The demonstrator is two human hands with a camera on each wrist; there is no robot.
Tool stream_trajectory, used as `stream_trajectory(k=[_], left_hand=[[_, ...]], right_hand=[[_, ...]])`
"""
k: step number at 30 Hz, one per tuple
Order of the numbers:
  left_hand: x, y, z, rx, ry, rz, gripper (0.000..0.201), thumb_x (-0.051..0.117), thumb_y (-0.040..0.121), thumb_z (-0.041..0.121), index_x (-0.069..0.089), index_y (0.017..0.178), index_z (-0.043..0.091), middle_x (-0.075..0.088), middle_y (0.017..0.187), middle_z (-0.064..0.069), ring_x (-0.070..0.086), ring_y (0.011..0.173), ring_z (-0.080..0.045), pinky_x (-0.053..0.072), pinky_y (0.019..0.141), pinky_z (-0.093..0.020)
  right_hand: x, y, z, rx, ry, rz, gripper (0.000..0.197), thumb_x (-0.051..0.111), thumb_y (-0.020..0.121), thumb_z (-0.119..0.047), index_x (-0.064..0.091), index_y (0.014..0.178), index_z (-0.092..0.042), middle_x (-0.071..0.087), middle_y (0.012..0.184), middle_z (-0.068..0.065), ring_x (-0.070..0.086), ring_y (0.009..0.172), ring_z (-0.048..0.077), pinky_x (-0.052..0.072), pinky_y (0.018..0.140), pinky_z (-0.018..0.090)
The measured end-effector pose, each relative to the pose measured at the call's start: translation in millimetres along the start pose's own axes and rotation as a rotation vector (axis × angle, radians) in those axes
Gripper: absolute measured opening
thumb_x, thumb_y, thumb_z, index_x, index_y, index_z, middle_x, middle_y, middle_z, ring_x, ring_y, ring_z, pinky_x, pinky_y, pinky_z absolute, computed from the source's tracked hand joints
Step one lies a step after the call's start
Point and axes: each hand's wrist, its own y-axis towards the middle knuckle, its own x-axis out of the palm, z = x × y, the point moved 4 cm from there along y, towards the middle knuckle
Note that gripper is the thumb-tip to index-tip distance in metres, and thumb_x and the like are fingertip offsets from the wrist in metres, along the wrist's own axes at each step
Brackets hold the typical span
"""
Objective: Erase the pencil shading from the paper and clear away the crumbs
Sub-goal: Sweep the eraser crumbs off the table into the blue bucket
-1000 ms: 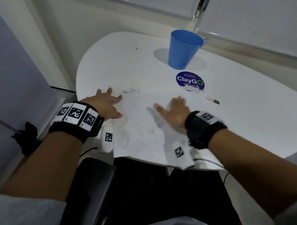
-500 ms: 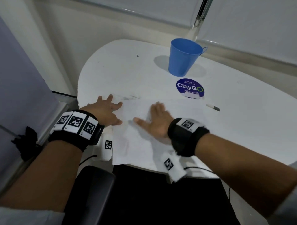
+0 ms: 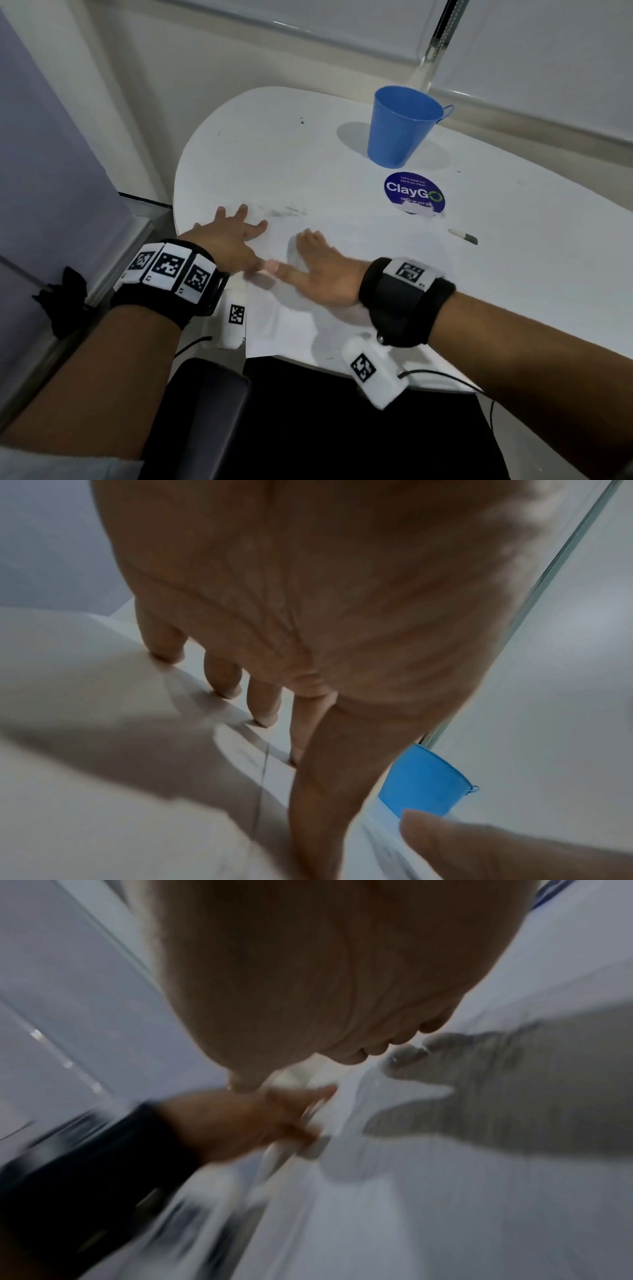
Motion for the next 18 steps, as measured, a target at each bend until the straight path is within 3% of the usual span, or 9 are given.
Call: stream_trajectory(k=[5, 8, 10, 11, 15, 16, 18], left_hand=[[0.9, -1.4, 1.8, -0.009, 0.034, -0.002, 0.078, 0.061, 0.099, 0.039, 0.013, 0.159, 0.041, -0.015, 0.167, 0.011, -0.021, 0.153, -0.017, -0.001, 0.125, -0.051], [0.2, 0.8, -1.3, -0.003, 0.005, -0.006, 0.081, 0.064, 0.097, 0.034, 0.014, 0.159, 0.041, -0.015, 0.167, 0.011, -0.022, 0.153, -0.017, -0.004, 0.125, -0.052], [-0.5, 2.1, -2.3, 0.009, 0.01, -0.014, 0.085, 0.066, 0.094, 0.026, 0.013, 0.159, 0.041, -0.016, 0.167, 0.01, -0.022, 0.153, -0.018, -0.003, 0.124, -0.053], [-0.3, 2.1, -2.0, 0.012, 0.019, -0.015, 0.086, 0.067, 0.094, 0.025, 0.013, 0.159, 0.041, -0.016, 0.167, 0.01, -0.022, 0.153, -0.019, -0.002, 0.124, -0.053], [0.8, -1.9, 1.7, -0.016, 0.03, -0.003, 0.078, 0.062, 0.098, 0.038, 0.013, 0.159, 0.042, -0.015, 0.167, 0.012, -0.021, 0.153, -0.017, -0.001, 0.124, -0.051], [1.1, -1.7, 2.2, -0.016, 0.031, -0.003, 0.078, 0.062, 0.098, 0.038, 0.013, 0.159, 0.042, -0.015, 0.167, 0.012, -0.021, 0.153, -0.017, -0.002, 0.124, -0.051], [-0.2, -1.9, 0.9, -0.009, 0.022, -0.002, 0.081, 0.065, 0.096, 0.035, 0.013, 0.159, 0.042, -0.015, 0.167, 0.012, -0.021, 0.153, -0.017, -0.003, 0.125, -0.051]], right_hand=[[-26.6, 22.3, 34.7, 0.271, -0.026, 0.188, 0.106, 0.016, 0.088, -0.081, -0.01, 0.155, -0.003, -0.017, 0.163, 0.014, -0.017, 0.151, 0.025, -0.002, 0.123, 0.044], [3.1, 20.7, -4.3, 0.022, -0.093, 0.061, 0.106, 0.014, 0.086, -0.082, -0.004, 0.156, -0.004, -0.013, 0.163, 0.013, -0.013, 0.151, 0.025, 0.002, 0.123, 0.046], [8.5, 13.1, -23.9, -0.108, -0.026, -0.051, 0.106, 0.013, 0.082, -0.086, 0.019, 0.152, -0.007, 0.019, 0.16, 0.011, 0.011, 0.149, 0.021, 0.014, 0.12, 0.044], [1.5, 14.6, -22.9, -0.108, 0.032, -0.029, 0.106, 0.012, 0.08, -0.087, 0.025, 0.148, -0.008, 0.028, 0.156, 0.009, 0.018, 0.145, 0.02, 0.017, 0.117, 0.043], [-32.5, 27.7, 12.9, 0.227, 0.047, 0.14, 0.107, 0.011, 0.085, -0.082, -0.006, 0.155, -0.004, -0.013, 0.164, 0.014, -0.014, 0.151, 0.025, -0.001, 0.123, 0.044], [-28.6, 26.6, 12.1, 0.249, 0.005, 0.14, 0.108, 0.01, 0.084, -0.083, -0.007, 0.155, -0.004, -0.016, 0.163, 0.015, -0.016, 0.151, 0.026, -0.001, 0.123, 0.045], [-8.4, 23.6, -6.0, 0.135, -0.06, 0.069, 0.104, 0.011, 0.087, -0.08, -0.008, 0.155, -0.005, -0.018, 0.162, 0.013, -0.017, 0.15, 0.026, 0.0, 0.124, 0.045]])
